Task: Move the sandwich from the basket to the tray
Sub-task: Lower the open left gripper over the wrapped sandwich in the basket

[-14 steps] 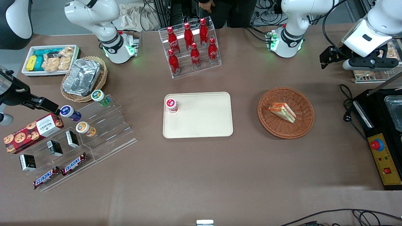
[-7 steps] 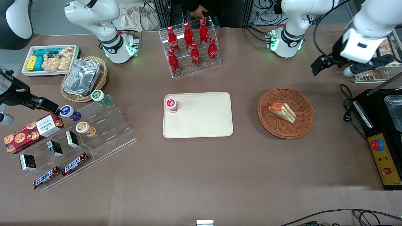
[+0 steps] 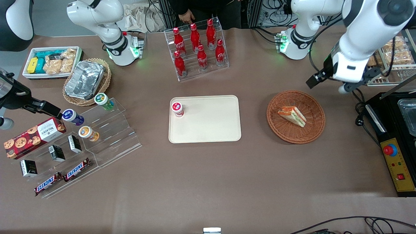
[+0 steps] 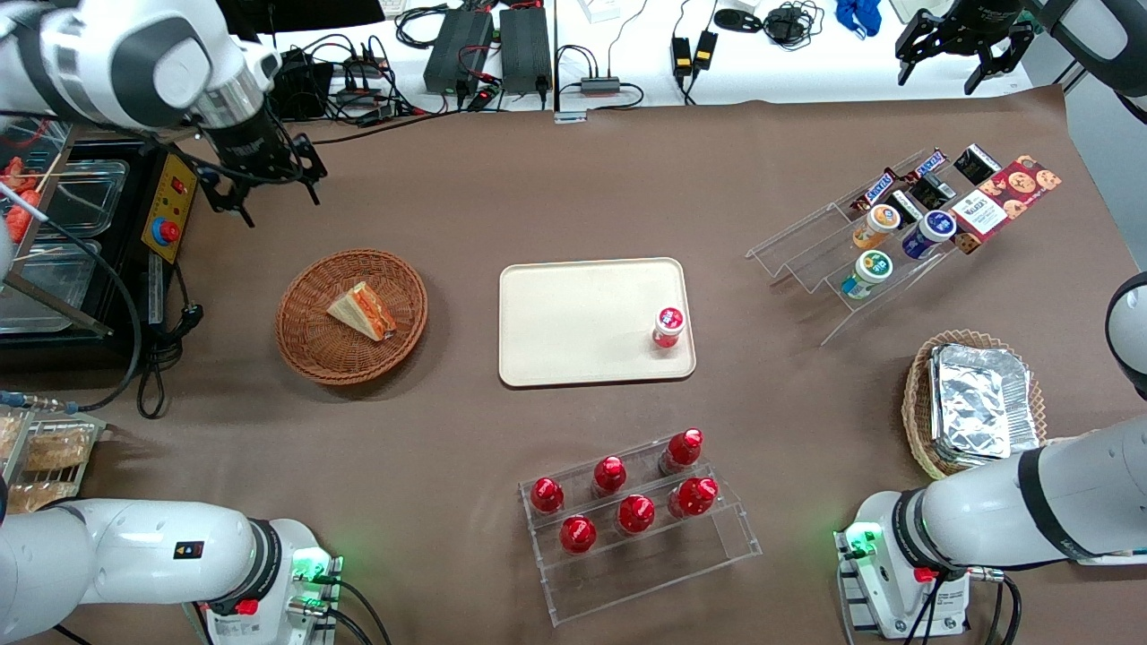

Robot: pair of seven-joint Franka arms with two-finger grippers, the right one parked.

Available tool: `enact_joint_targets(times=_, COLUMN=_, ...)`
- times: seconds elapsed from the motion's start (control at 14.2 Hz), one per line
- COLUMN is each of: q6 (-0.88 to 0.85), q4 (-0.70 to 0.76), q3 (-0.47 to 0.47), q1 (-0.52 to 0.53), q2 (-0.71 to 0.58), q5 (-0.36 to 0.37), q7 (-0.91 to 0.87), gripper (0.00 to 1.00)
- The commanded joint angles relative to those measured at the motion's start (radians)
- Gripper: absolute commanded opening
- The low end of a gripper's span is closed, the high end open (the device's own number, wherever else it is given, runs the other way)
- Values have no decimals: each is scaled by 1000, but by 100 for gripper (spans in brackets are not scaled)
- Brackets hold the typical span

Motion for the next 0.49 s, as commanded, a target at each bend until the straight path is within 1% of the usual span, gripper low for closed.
enact_joint_targets(times=0.0, q6=133, q4=-126, q3=4, q1=-2, q2=-5, q5=-16, q7=-70, gripper=98)
enact_joint_targets(times=0.14, q6=203, q4=-179, q3=4, q1=-2, q2=23, q5=-5, q7=-114, gripper=98)
enact_joint_targets(times=0.42, q6=341, q4=-283, q3=4, q1=-3, q2=32, q5=-4, q7=-160, gripper=98)
